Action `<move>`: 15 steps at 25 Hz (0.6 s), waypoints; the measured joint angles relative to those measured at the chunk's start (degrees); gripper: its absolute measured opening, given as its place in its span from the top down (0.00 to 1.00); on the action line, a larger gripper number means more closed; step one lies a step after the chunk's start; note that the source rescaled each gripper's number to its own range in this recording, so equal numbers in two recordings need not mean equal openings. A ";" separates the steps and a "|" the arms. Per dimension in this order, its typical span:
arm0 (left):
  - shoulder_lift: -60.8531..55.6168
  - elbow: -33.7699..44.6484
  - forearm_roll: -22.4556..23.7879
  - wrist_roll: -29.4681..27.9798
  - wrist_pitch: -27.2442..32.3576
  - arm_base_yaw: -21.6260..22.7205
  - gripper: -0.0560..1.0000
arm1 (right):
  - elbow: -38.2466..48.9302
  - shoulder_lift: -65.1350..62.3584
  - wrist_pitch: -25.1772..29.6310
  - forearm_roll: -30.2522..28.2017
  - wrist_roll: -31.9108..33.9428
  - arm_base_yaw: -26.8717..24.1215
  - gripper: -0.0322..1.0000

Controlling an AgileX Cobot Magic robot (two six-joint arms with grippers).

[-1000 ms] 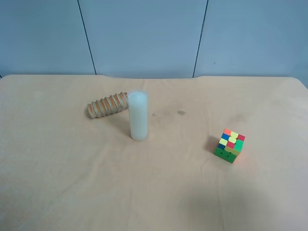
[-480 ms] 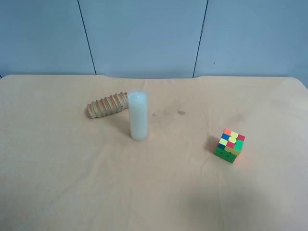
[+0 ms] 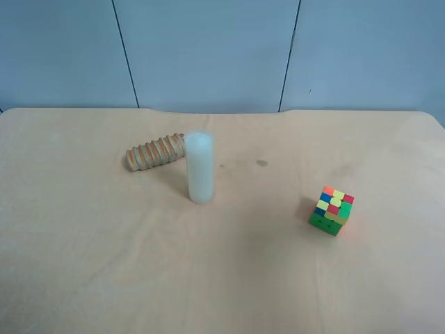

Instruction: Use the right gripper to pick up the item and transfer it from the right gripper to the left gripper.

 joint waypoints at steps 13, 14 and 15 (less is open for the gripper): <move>0.00 0.00 0.00 0.00 0.00 0.00 0.00 | -7.24 41.86 -6.97 1.60 -18.47 8.38 0.00; 0.00 0.00 0.00 0.00 0.00 0.00 0.00 | -7.24 44.01 -7.81 1.60 -19.14 8.43 0.00; 0.00 0.00 0.00 0.00 0.00 0.00 0.00 | -7.24 45.58 -8.60 1.22 -19.48 8.43 0.00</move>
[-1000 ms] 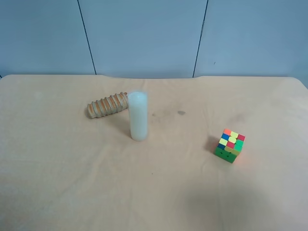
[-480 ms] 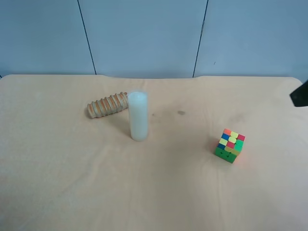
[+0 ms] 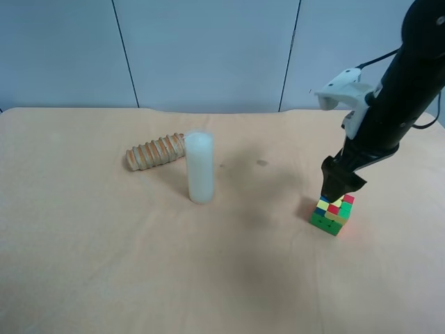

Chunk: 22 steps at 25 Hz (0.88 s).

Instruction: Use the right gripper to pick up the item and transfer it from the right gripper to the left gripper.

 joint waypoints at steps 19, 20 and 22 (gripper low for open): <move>0.00 0.00 0.00 0.00 0.00 0.00 0.00 | -0.04 15.62 -4.79 -4.56 -0.69 0.00 0.05; 0.00 0.00 0.00 0.00 0.00 0.00 0.00 | -0.04 16.04 -5.07 -4.67 -0.69 0.00 0.05; 0.00 0.00 0.00 0.00 0.00 0.00 0.00 | -0.04 16.86 -5.39 -4.78 -0.69 0.00 0.05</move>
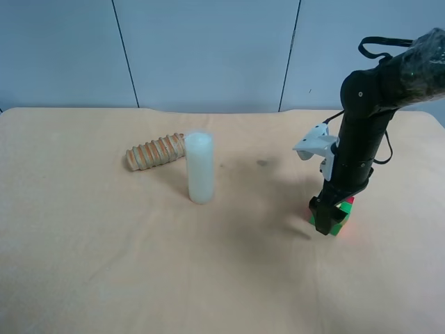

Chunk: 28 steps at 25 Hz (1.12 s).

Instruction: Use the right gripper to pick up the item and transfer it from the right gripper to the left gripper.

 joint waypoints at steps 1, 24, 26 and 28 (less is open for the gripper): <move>0.00 0.00 0.00 0.00 0.00 0.00 0.00 | 0.00 0.29 -0.14 0.00 0.00 0.00 0.05; 0.00 0.10 0.00 0.00 -0.04 0.00 0.00 | 0.00 -3.39 2.88 1.12 2.56 0.00 0.97; 0.00 0.10 0.00 0.00 -0.04 0.00 0.00 | 0.00 -5.51 4.67 1.93 2.90 0.00 0.97; 0.00 0.10 0.00 0.00 -0.04 0.00 0.00 | 0.00 -7.75 6.40 2.33 3.12 0.00 0.97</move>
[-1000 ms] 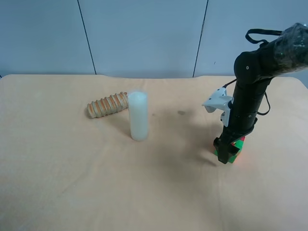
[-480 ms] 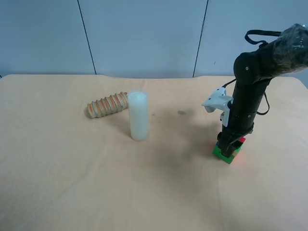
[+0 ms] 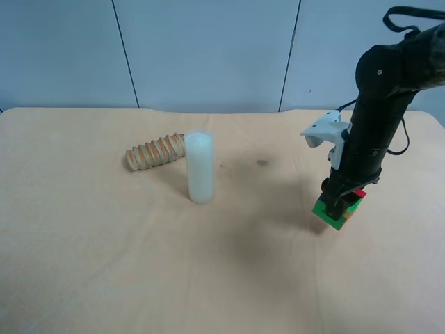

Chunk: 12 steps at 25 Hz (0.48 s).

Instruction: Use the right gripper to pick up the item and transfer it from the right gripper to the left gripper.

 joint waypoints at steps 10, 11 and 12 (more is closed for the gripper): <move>0.00 0.00 0.00 0.00 0.00 0.00 0.00 | 0.00 -15.87 6.10 3.65 4.48 0.00 0.97; 0.00 0.00 0.00 0.00 0.00 0.00 0.00 | 0.00 -17.26 6.10 4.28 4.57 0.00 0.97; 0.00 0.00 0.00 0.00 0.00 0.00 0.00 | 0.00 -18.79 6.16 4.82 4.62 0.00 0.97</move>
